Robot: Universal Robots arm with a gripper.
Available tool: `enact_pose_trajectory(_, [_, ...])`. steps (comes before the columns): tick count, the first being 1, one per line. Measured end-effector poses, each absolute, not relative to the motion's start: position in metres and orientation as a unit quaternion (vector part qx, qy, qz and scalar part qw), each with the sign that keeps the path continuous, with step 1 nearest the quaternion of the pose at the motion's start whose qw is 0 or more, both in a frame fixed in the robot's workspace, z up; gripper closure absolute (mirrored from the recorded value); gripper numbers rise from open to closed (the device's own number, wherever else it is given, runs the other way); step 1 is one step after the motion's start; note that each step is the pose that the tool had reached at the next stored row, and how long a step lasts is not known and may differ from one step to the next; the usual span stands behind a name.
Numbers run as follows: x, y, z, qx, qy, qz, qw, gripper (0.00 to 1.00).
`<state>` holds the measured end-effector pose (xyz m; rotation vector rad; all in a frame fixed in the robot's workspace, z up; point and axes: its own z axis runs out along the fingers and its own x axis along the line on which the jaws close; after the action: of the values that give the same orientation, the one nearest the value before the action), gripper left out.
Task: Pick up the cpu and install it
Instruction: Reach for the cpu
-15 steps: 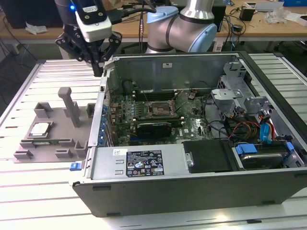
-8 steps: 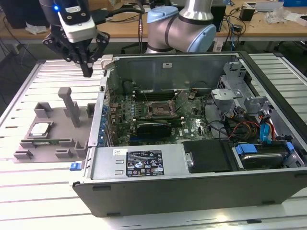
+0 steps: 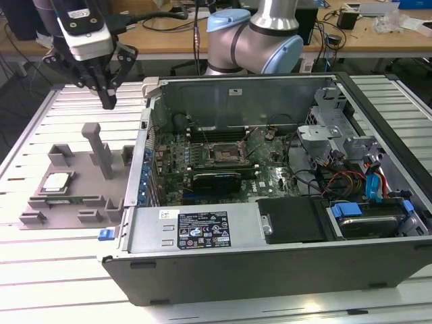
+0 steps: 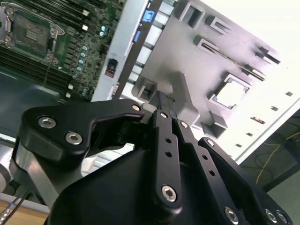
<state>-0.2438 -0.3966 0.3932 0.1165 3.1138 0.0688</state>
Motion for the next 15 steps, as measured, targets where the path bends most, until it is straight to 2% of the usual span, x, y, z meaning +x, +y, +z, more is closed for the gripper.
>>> enact_pose_trajectory(15, [-0.302, -0.397, 0.393, 0.037, 0.999, 0.022, 0.019, 0.89])
